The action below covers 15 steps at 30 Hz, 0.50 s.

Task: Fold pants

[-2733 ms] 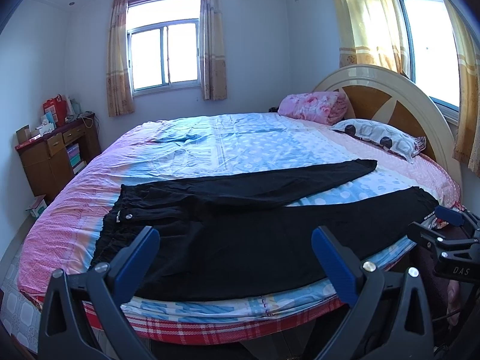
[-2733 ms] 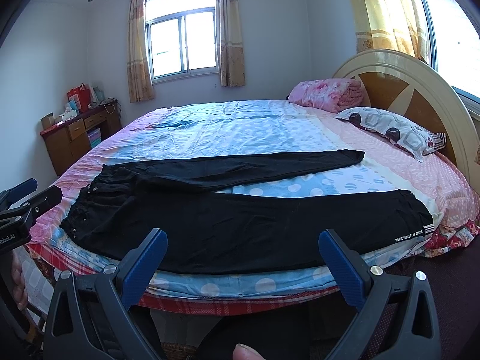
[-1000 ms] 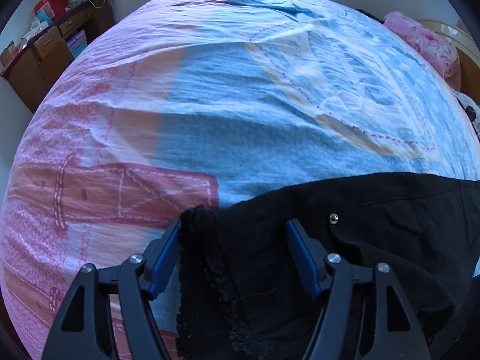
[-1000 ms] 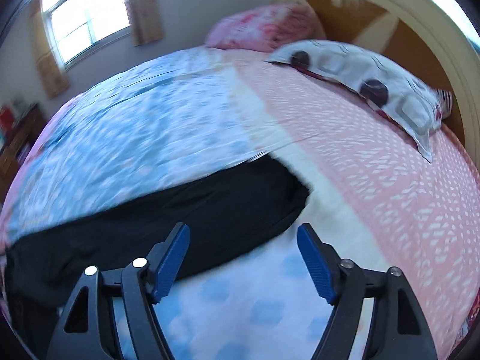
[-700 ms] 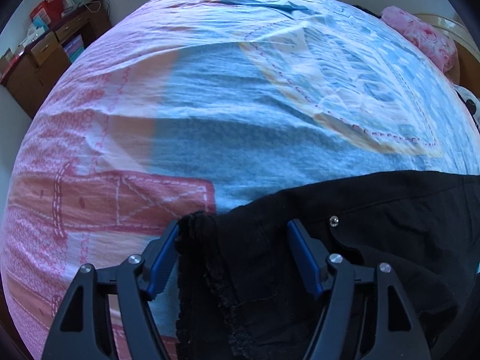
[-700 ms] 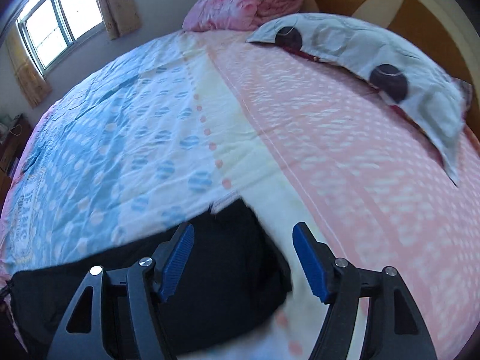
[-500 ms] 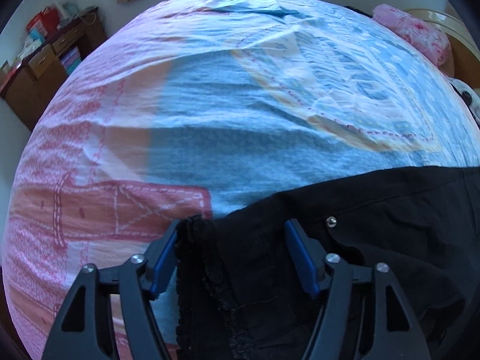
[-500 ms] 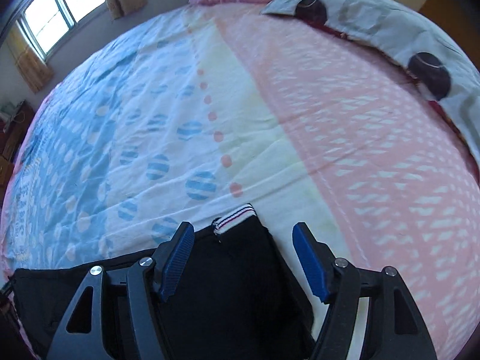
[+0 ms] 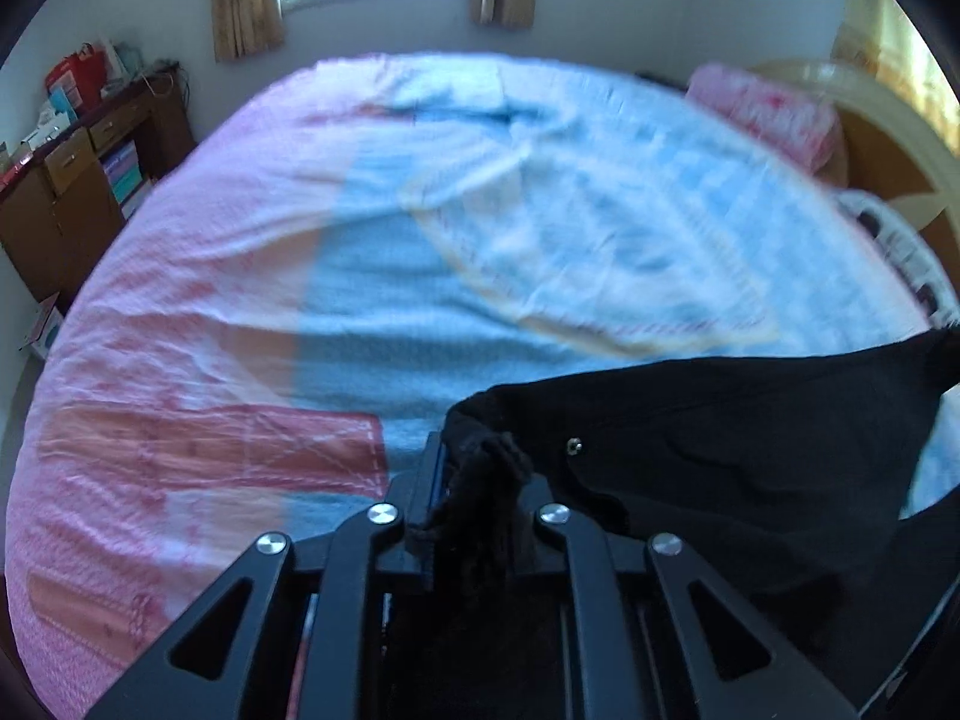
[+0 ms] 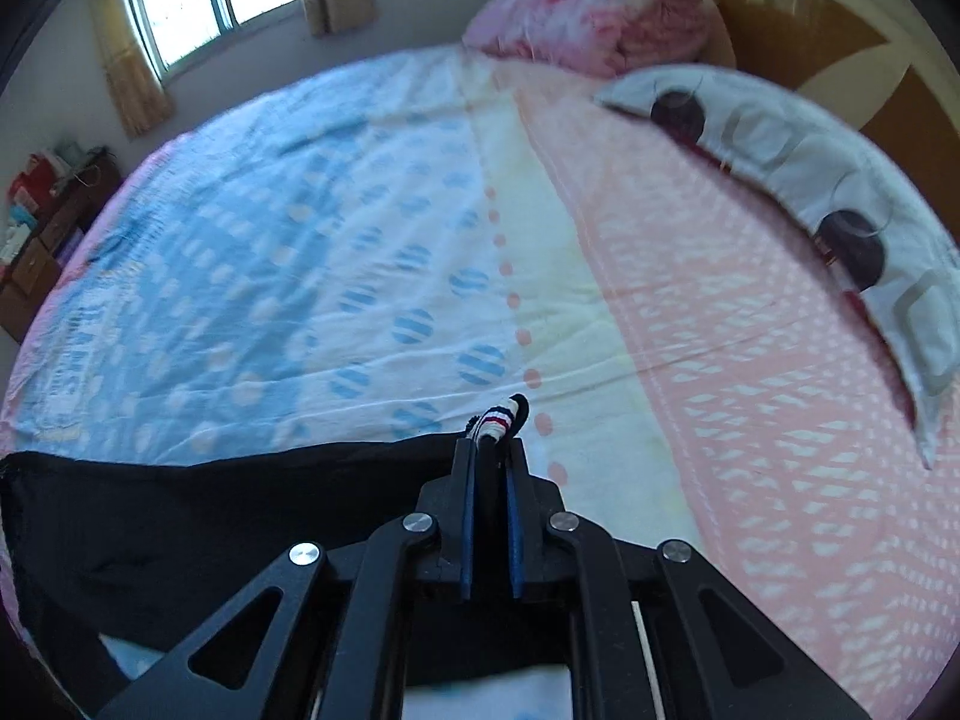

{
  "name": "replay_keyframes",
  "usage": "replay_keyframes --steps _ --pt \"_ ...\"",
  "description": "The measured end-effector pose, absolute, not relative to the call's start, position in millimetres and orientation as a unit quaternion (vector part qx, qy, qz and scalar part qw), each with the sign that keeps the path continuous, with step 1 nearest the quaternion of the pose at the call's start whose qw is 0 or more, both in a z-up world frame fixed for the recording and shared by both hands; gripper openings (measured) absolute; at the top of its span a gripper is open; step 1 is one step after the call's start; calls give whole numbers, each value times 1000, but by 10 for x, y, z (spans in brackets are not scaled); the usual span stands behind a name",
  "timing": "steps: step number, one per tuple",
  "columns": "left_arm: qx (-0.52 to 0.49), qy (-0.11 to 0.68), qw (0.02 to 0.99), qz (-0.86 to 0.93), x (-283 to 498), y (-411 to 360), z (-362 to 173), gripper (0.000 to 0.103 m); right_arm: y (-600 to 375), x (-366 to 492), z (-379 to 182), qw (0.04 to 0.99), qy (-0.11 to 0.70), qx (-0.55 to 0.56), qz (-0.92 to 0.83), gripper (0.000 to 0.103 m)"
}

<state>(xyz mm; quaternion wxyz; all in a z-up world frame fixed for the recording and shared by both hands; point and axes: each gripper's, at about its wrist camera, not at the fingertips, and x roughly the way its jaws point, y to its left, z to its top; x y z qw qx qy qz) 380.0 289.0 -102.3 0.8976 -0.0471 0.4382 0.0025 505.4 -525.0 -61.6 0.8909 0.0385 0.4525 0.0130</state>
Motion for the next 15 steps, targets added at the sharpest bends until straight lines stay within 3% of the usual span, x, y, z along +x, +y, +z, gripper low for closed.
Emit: replay_keyframes --steps 8,15 --pt "-87 335 937 -37 2784 2941 -646 15 -5569 3612 -24 926 371 61 34 8" --pt "-100 301 946 -70 1859 2862 -940 15 -5798 2494 -314 924 374 67 39 8"
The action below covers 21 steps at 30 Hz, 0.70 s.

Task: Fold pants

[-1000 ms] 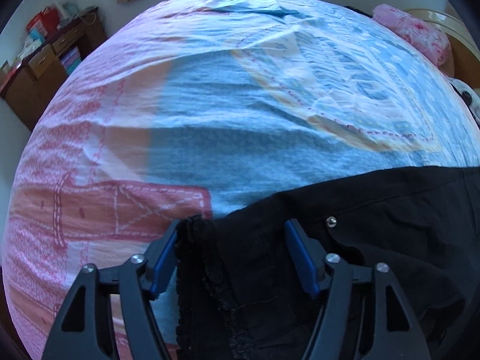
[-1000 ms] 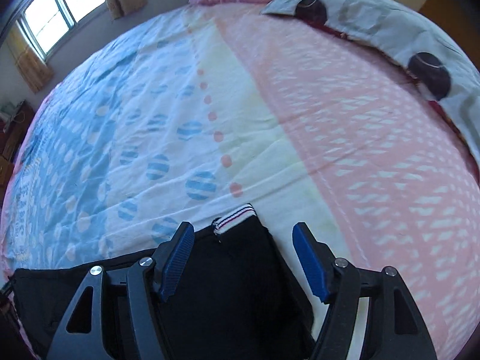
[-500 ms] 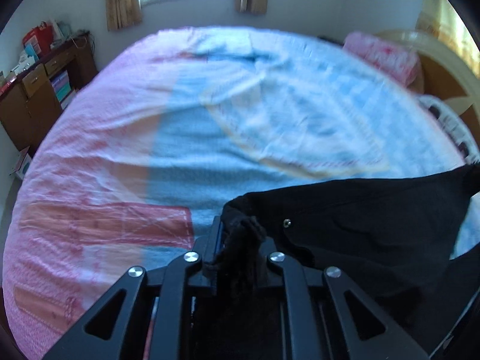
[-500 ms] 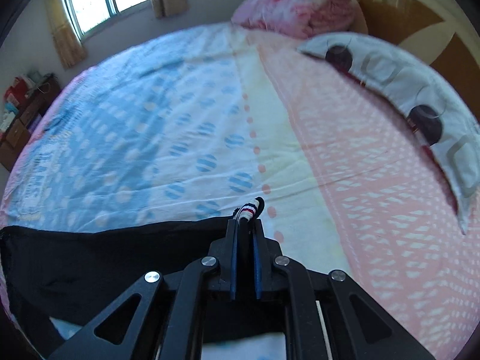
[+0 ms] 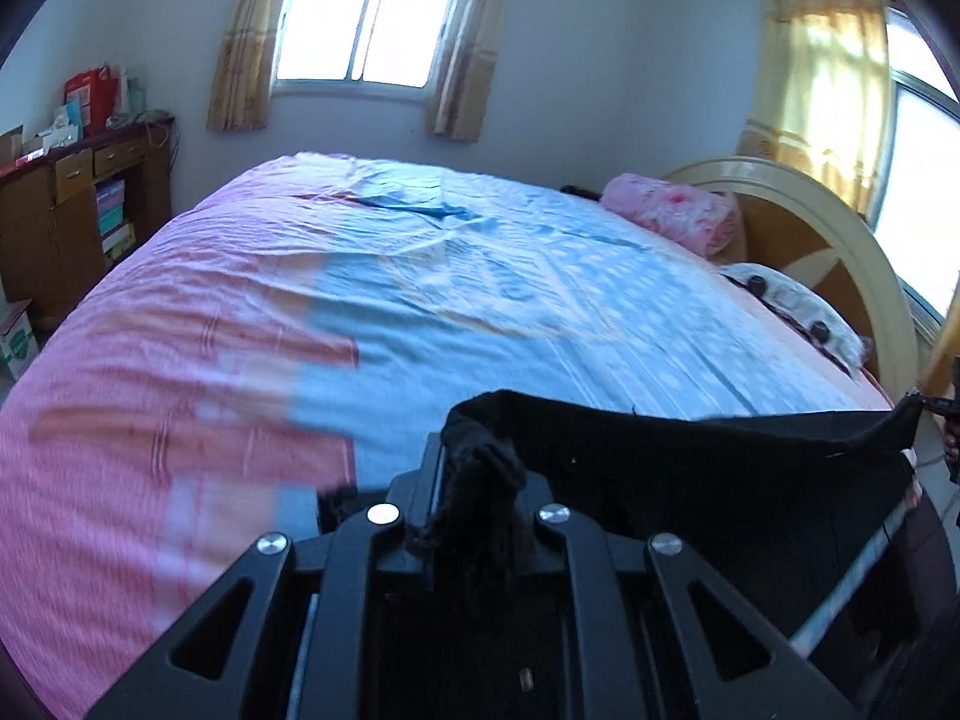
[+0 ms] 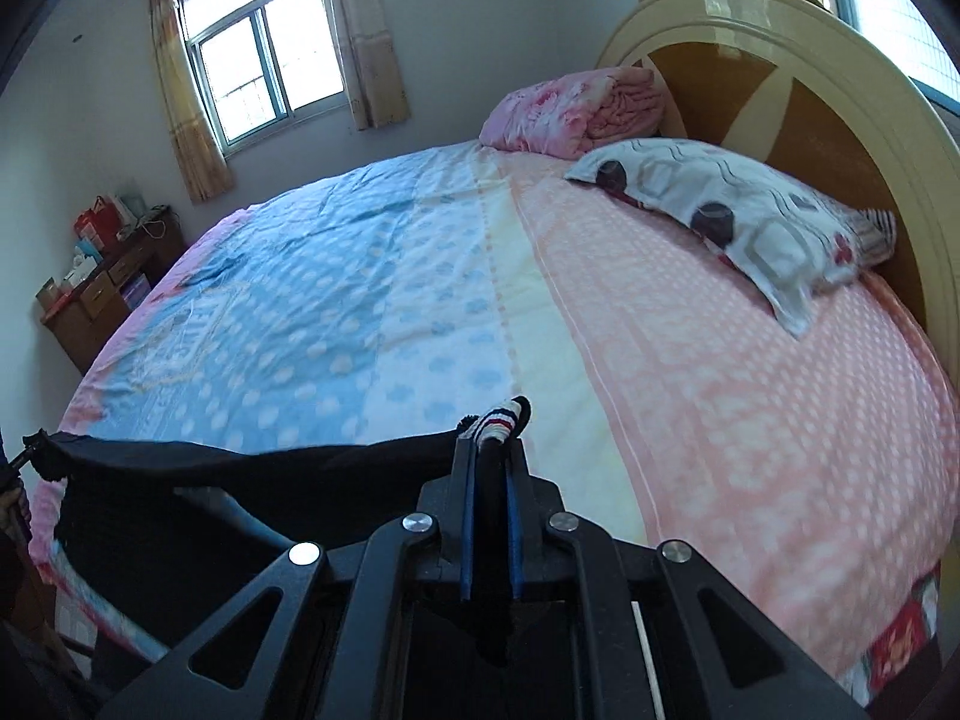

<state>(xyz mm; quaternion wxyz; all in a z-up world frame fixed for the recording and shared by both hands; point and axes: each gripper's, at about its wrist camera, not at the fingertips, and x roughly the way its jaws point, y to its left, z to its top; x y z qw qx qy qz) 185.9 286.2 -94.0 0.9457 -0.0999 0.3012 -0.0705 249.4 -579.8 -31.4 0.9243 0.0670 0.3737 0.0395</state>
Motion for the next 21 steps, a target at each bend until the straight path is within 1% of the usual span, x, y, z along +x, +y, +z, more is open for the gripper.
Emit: replay_keyframes --steps 6,8,10,11,12,15,17,21 --pt "-94 342 932 -72 1502 2816 -1441 15 -5815 1982 -923 892 446 61 35 9" --pt "-87 344 932 -71 1403 2788 -1538 16 -5777 1867 -995 890 453 51 27 13" --pt "-90 341 933 -74 1363 2791 -1566 19 -5771 1763 -924 894 445 53 16 24" --pt "-94 338 934 -71 1345 2804 -1568 23 -5736 1722 -868 896 441 48 6 43" --pt "-95 335 935 -71 1321 2811 -1570 23 -5686 1687 -807 897 439 40 -6 56" --pt "-72 331 938 -67 1311 2771 -1559 25 -5310 1589 -580 908 420 -10 -11 56" --pt "-48 334 939 -65 1300 2713 -1567 25 -4874 1569 -443 913 404 -59 13 56" --pt "-31 331 940 -69 1217 2706 -1565 26 -4000 1542 -429 902 395 -137 105 56"
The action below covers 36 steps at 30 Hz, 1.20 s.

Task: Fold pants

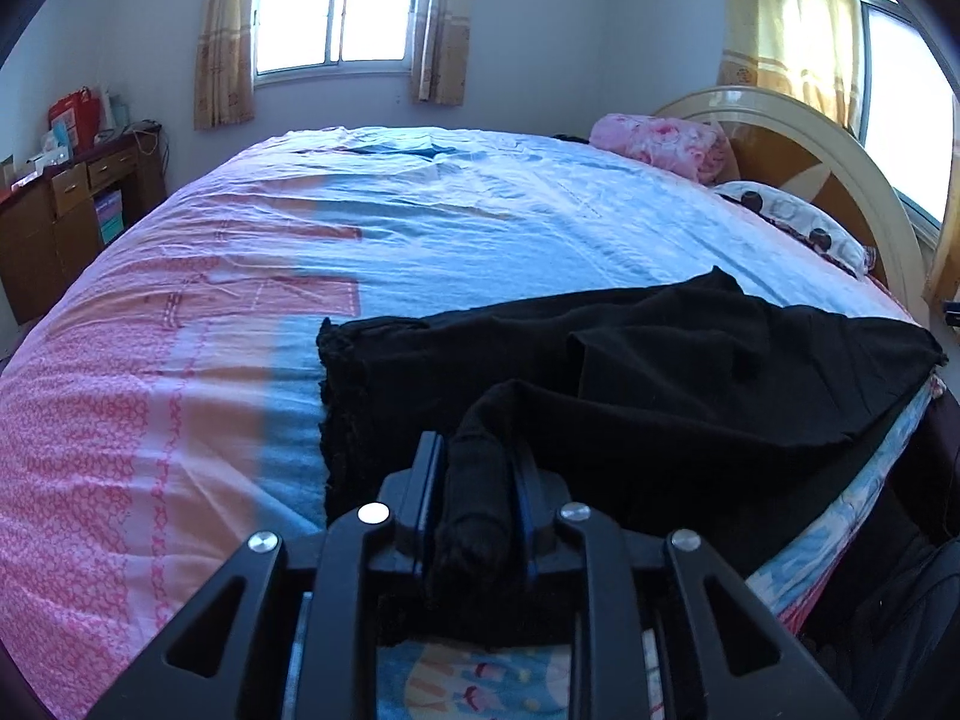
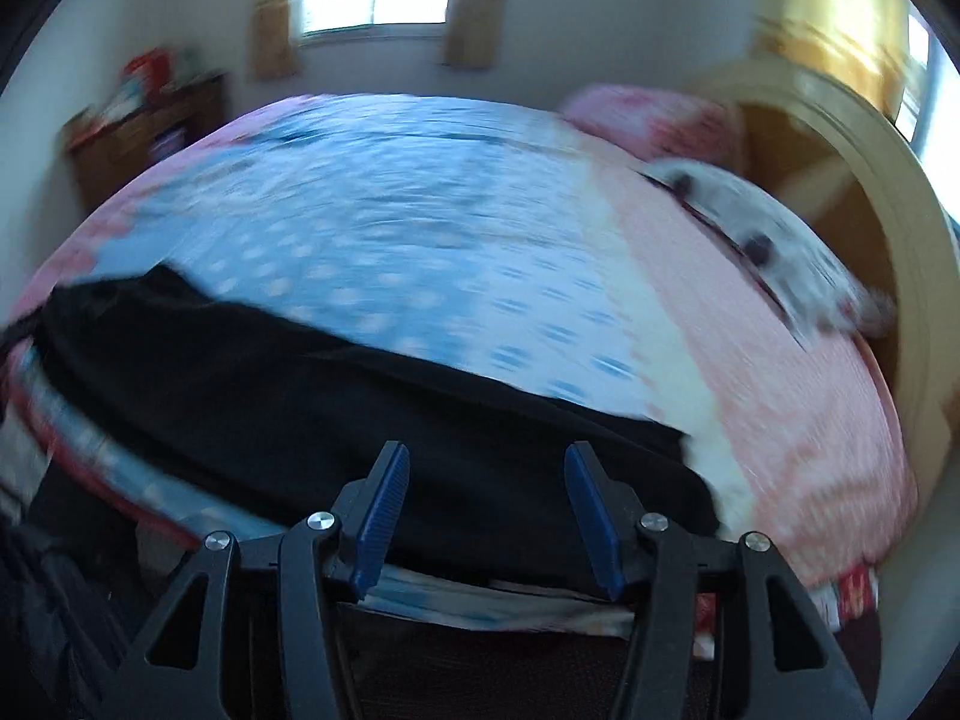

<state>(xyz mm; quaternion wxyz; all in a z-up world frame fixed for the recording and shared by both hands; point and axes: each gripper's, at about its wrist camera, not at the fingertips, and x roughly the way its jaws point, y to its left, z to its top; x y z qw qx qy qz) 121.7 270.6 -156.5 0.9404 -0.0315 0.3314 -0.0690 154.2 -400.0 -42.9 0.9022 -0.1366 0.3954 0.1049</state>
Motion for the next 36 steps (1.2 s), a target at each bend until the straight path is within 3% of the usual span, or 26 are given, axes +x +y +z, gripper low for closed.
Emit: replay_keyframes --steps 13,15,17,20,24,31,34,36 --pt "68 327 939 -83 1067 2589 -1538 27 -1305 1710 -1585 795 406 -230 387 56" --pt "72 327 939 -76 1037 2603 -1521 56 -1099 1713 -1682 789 399 -251 395 56" --pt "68 333 937 -82 975 2630 -1509 74 -994 1750 -1759 784 397 -262 399 56" --pt "56 348 931 -97 874 2639 -1560 79 -932 1817 -1840 780 411 -252 399 54" --pt "24 384 918 -101 761 2682 -1746 79 -921 1794 -1950 774 423 -266 389 35" --pt "-135 373 911 -116 680 2861 -1806 79 -913 1810 -1981 782 412 -287 370 32" --pt "-112 377 915 -89 798 2845 -1795 66 -862 1776 -2007 781 400 -312 366 32" --pt "-85 384 916 -82 840 2808 -1770 52 -826 1732 -2010 780 390 -330 361 29"
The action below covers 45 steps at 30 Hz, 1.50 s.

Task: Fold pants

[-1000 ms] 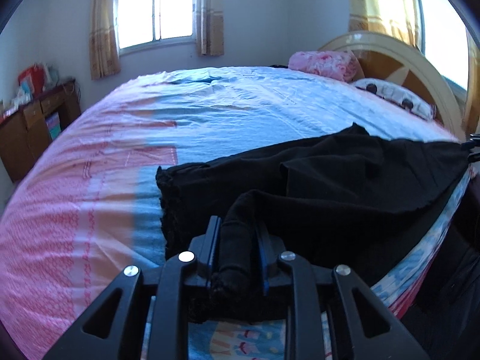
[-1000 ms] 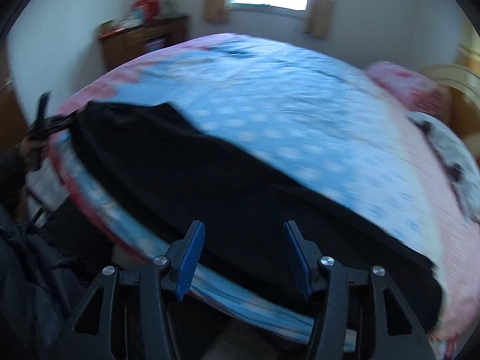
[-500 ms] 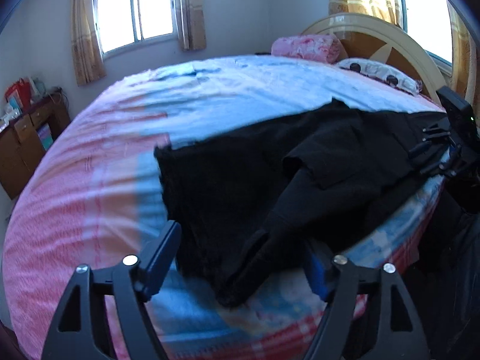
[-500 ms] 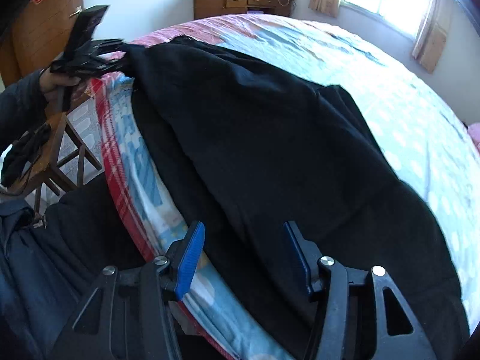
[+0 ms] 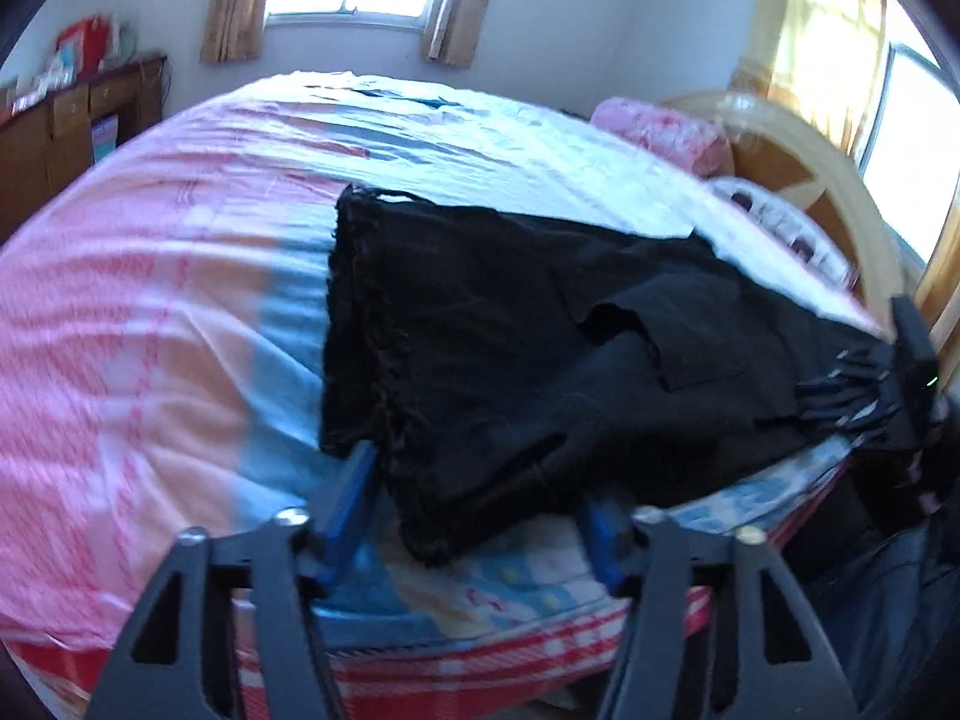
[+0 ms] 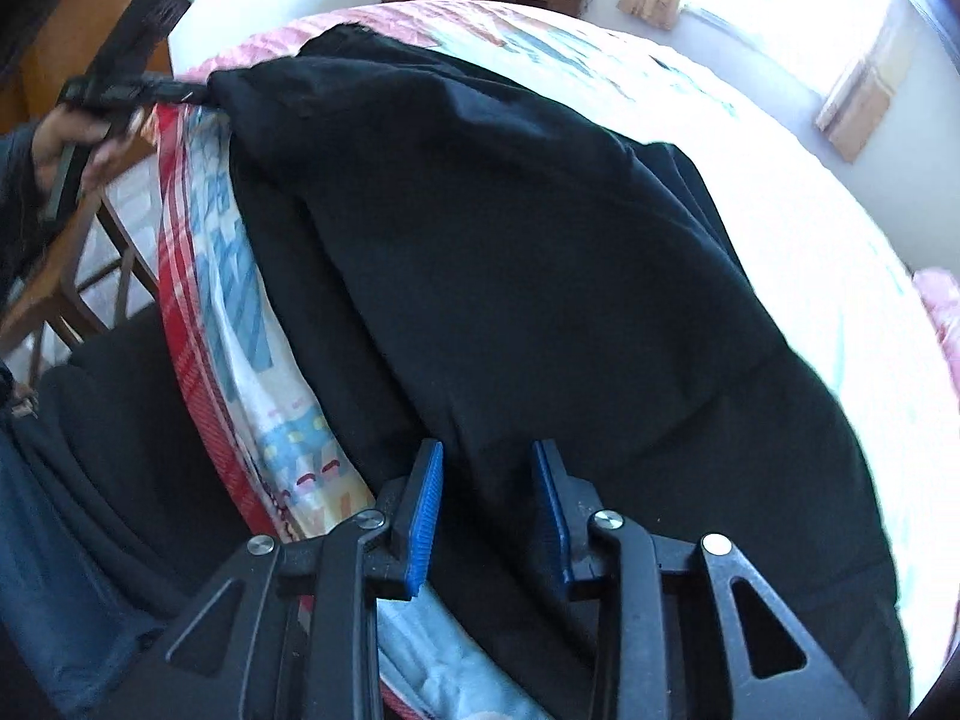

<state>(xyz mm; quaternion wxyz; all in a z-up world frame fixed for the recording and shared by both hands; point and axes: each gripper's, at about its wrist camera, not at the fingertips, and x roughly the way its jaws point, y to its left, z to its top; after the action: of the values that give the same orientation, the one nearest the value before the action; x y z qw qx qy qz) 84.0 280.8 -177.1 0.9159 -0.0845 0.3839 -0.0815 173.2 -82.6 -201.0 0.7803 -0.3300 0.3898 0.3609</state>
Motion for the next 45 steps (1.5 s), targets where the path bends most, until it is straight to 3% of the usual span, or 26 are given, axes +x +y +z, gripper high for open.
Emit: replay_keyframes --steps 2,6,13,19,23,25,26,28,30,34,37,38,39,40,45 --pt "-59 376 921 -86 819 2767 -1696 42 -796 1702 -1998 783 386 -332 357 18" --pt "-16 351 932 -88 811 2758 -1481 37 -746 1701 -1947 785 386 -329 355 5" --pt "4 334 938 -94 1001 3001 -1358 37 -822 1578 -1613 783 393 -281 392 4" --pt "2 345 933 -105 990 3014 -1713 37 -726 1513 -1989 761 416 -319 383 4" --pt "11 346 932 -103 906 2984 -1721 37 -774 1510 -1859 763 420 -297 393 3" --pt "7 349 932 -99 924 3002 -1754 42 -797 1536 -1935 757 427 -300 394 3" --pt "1 347 933 -91 944 3013 -1768 49 -792 1546 -1980 753 431 -304 394 3" --pt "0 345 936 -75 973 3025 -1772 67 -751 1572 -2095 748 434 -316 390 4" --pt "14 345 937 -46 966 3054 -1757 92 -735 1612 -2094 748 443 -306 388 4" --pt "43 357 932 -43 956 3071 -1759 98 -820 1645 -2018 749 453 -275 399 5" --pt "84 371 925 -28 930 3040 -1829 103 -929 1678 -1946 743 460 -260 411 16" --pt "105 379 919 -12 937 3030 -1883 103 -953 1679 -1919 743 461 -257 412 32" --pt "118 385 915 0 959 3018 -1908 103 -986 1678 -1881 743 461 -255 414 54" --pt "125 387 914 7 963 3019 -1938 103 -1011 1678 -1853 743 461 -252 415 61" --pt "94 388 917 11 943 3114 -1906 103 -1151 1748 -1604 755 454 -208 425 63"
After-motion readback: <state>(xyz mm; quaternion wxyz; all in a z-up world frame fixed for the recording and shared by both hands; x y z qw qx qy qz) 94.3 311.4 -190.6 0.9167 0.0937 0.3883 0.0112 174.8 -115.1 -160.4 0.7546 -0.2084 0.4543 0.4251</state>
